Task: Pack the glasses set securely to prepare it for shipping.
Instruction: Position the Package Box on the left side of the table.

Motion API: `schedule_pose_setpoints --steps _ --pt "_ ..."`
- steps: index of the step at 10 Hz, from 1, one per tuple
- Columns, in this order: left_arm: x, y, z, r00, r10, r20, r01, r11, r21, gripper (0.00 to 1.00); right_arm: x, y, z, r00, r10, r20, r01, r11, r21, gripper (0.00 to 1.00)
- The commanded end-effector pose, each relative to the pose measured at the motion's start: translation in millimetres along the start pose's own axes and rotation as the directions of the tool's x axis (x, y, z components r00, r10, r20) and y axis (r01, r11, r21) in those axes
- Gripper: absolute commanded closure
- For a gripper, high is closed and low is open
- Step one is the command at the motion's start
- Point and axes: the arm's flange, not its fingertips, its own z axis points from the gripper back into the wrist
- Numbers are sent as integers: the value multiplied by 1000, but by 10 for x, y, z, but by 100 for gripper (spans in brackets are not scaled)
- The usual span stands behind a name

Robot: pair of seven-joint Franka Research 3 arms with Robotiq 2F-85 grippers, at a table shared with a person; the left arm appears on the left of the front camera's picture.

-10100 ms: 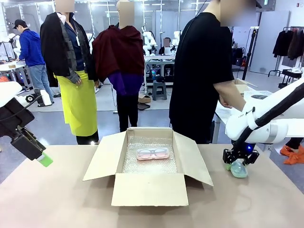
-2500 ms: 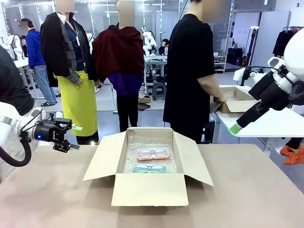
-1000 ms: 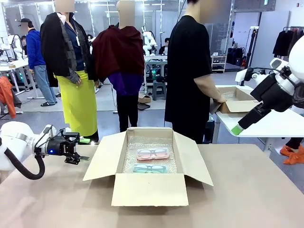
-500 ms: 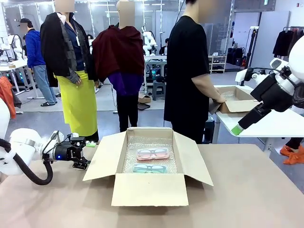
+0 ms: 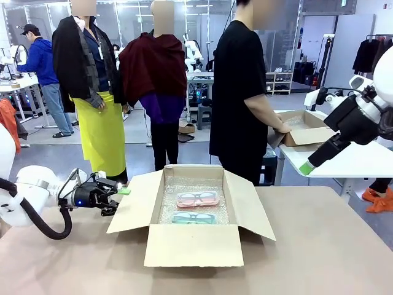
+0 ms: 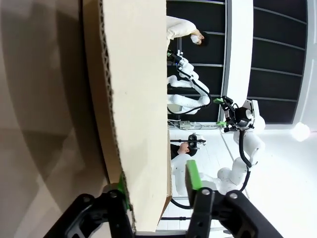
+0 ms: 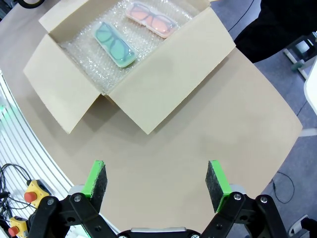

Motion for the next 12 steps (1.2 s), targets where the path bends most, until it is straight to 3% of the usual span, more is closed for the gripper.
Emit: schedule_pose_setpoints --steps 1,2,9,12 --pt "-77 -62 4 999 -22 23 23 999 -45 100 30 7 5 1000 -10 1 10 1000 -9 0" --pt "-76 -59 20 1000 -21 23 22 999 -49 97 30 7 5 1000 -10 1 10 1000 -9 0" --pt "-25 -71 154 1000 18 6 -18 1000 -21 100 30 7 5 1000 -10 1 10 1000 -9 0" --pt "-77 -317 654 997 15 70 -16 1000 20 100 30 7 5 1000 -10 1 10 1000 -9 0"
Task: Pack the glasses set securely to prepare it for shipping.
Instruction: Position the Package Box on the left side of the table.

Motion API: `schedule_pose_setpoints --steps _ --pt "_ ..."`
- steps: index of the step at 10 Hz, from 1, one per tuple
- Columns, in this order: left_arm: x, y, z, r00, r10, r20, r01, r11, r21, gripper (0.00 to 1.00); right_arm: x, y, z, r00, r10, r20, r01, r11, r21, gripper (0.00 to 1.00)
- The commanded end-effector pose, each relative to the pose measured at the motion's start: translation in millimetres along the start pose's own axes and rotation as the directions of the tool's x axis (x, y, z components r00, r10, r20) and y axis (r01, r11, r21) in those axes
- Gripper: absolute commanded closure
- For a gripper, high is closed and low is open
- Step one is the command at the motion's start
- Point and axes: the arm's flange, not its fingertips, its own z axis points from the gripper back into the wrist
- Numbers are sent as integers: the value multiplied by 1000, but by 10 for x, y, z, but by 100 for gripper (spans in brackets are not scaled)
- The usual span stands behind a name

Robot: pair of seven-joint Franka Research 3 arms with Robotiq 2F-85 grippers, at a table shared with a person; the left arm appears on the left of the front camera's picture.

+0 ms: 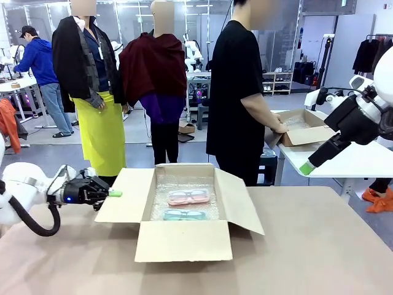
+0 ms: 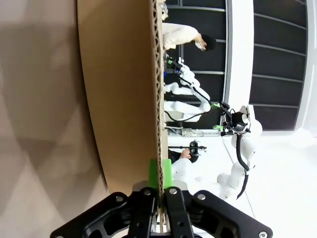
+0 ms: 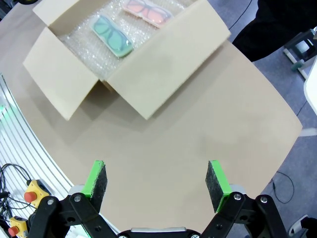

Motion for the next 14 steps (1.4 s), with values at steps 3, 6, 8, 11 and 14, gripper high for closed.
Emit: schedule_pose_setpoints --steps 3,6,8,11,14 --pt "-180 -257 1119 997 70 17 -71 996 58 100 32 11 2 1000 -10 1 10 1000 -9 0" --pt "-232 -263 1805 990 137 -23 -135 988 69 100 32 11 2 1000 -10 1 10 1000 -9 0" --pt "-251 -288 2152 984 177 -15 -176 983 48 100 32 11 2 1000 -10 1 10 1000 -9 0" --pt "-411 -298 2604 979 202 15 -202 979 14 100 32 11 2 1000 -10 1 10 1000 -9 0" --pt "-500 -227 2801 973 228 38 -228 974 6 100 32 11 2 1000 -10 1 10 1000 -9 0"
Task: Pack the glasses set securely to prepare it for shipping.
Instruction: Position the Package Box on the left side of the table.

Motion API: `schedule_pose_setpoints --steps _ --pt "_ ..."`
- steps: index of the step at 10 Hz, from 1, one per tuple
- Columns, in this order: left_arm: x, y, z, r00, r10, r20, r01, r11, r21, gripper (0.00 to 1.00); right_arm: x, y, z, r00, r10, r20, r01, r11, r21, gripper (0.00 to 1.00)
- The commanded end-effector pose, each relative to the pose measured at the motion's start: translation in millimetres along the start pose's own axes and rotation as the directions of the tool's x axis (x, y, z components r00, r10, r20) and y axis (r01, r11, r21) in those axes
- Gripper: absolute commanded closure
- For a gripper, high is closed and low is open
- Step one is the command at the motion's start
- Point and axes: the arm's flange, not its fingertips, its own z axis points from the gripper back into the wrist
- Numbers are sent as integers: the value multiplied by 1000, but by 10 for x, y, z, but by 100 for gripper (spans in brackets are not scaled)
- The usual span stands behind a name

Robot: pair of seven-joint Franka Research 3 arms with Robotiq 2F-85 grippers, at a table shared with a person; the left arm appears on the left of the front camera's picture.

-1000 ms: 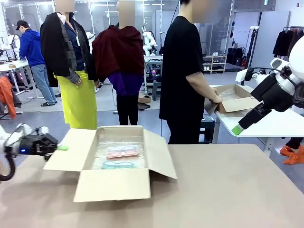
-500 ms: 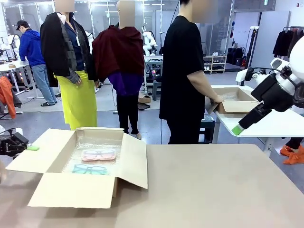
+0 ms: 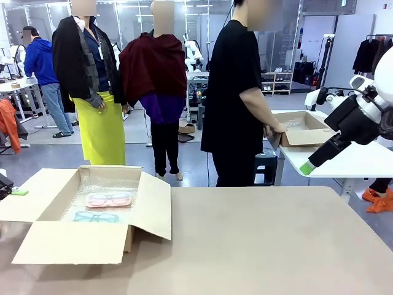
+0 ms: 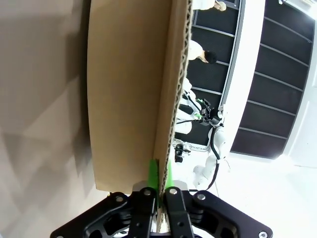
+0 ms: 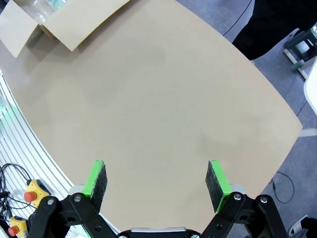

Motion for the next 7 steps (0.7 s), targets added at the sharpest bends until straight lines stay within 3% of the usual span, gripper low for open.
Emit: schedule_pose_setpoints --steps 1,3,4,5,6,7 --pt "47 -58 38 1000 22 -20 -22 1000 -22 89 33 15 2 1000 -11 1 11 1000 -10 0" --pt "39 -73 7 1000 15 -20 -15 1000 -23 57 33 15 2 1000 -11 1 11 1000 -10 0" --pt "35 -82 -13 1000 11 -26 -12 999 -40 32 33 15 2 1000 -11 1 11 1000 -10 0" --pt "18 -79 -39 1000 12 -21 -13 999 -33 19 33 15 2 1000 -11 1 11 1000 -10 0" --pt "-1 -94 -46 1000 12 -14 -13 1000 -29 0 33 15 2 1000 -11 1 11 1000 -10 0" --pt "-87 -145 -29 1000 7 12 -6 1000 -16 0 33 15 2 1000 -11 1 11 1000 -10 0"
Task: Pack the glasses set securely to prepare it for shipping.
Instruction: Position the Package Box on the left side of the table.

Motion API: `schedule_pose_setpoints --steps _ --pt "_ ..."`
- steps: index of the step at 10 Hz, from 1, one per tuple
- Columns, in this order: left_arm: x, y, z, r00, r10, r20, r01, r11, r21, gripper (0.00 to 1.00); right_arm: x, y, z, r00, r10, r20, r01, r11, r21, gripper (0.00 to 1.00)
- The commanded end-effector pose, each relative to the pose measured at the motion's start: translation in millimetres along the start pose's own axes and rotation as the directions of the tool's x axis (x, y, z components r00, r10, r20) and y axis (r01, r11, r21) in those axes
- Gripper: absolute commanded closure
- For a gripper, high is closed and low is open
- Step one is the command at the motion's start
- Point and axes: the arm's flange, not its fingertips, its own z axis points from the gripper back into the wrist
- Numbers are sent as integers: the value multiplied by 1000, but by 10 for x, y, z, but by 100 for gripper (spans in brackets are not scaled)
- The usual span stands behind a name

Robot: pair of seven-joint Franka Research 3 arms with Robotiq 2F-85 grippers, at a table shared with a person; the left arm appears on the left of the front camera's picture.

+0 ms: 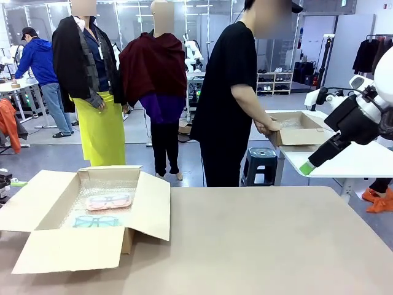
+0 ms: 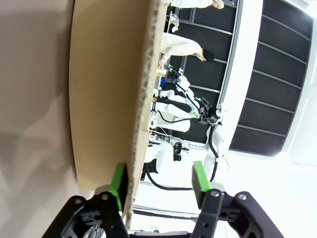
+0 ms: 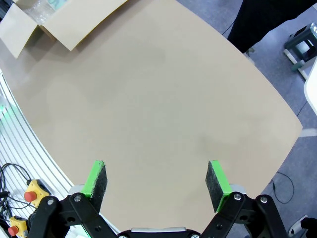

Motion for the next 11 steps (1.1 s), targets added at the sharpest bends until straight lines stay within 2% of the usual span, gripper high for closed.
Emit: schedule_pose_setpoints --steps 1,2,3,4,7,10,11 --pt "-218 -169 64 999 0 47 0 1000 -4 0 31 12 3 1000 -12 1 12 1000 -11 0" --pt "-374 -269 109 996 -15 90 13 1000 22 7 31 12 3 1000 -12 1 12 1000 -11 0" --pt "-495 -352 148 993 -34 116 31 999 33 0 31 12 3 1000 -12 1 12 1000 -11 0" --pt "-675 -471 232 976 -48 212 31 996 85 0 31 12 3 1000 -12 1 12 1000 -11 0" --pt "-1150 -947 308 945 -142 295 102 984 147 0 31 12 3 1000 -12 1 12 1000 -11 0" --pt "-1226 -1226 76 943 -185 275 127 968 216 0 31 12 3 1000 -12 1 12 1000 -11 0" --pt "-1185 -1204 396 946 -163 282 125 981 148 0 31 12 3 1000 -12 1 12 1000 -11 0"
